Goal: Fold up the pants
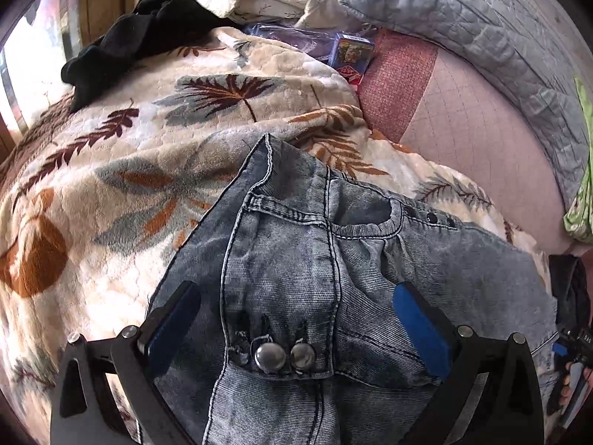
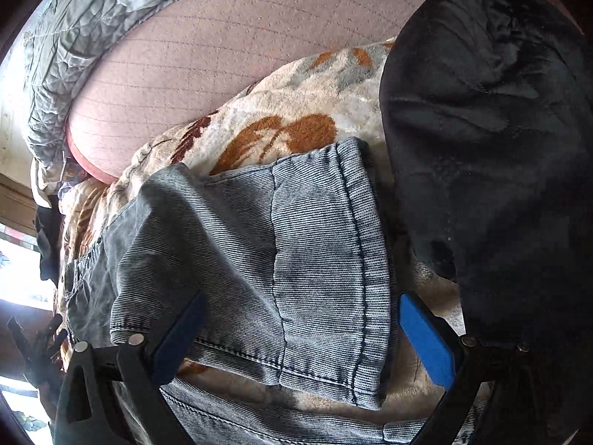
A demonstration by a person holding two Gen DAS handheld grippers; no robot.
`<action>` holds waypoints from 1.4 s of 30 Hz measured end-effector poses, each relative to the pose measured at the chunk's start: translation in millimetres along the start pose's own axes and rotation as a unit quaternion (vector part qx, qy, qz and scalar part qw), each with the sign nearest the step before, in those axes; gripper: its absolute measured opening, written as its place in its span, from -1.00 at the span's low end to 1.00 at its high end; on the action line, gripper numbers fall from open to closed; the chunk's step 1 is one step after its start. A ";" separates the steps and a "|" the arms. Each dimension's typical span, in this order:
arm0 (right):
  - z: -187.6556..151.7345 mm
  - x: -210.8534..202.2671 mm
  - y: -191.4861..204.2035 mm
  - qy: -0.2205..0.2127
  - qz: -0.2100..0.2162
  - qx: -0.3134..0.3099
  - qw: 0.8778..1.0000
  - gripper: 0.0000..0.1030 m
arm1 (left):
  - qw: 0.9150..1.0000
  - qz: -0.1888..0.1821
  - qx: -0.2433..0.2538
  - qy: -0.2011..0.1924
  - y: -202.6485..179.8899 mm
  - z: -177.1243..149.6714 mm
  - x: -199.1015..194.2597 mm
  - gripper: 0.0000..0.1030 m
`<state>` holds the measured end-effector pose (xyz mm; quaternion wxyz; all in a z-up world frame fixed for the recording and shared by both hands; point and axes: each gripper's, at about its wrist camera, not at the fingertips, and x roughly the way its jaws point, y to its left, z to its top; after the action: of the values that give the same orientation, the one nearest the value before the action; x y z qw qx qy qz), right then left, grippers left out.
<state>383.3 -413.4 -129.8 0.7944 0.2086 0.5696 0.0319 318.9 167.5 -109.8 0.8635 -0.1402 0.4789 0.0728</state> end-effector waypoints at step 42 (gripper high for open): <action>7.9 -10.9 6.7 -0.009 -0.204 -0.149 0.967 0.21 | 0.993 0.003 0.107 0.053 3.8 21.6 20.6 0.28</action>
<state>387.9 -412.8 -115.5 0.8113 -0.0325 0.5816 -0.0488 346.3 177.7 -117.1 0.8466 -0.0488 0.5297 0.0162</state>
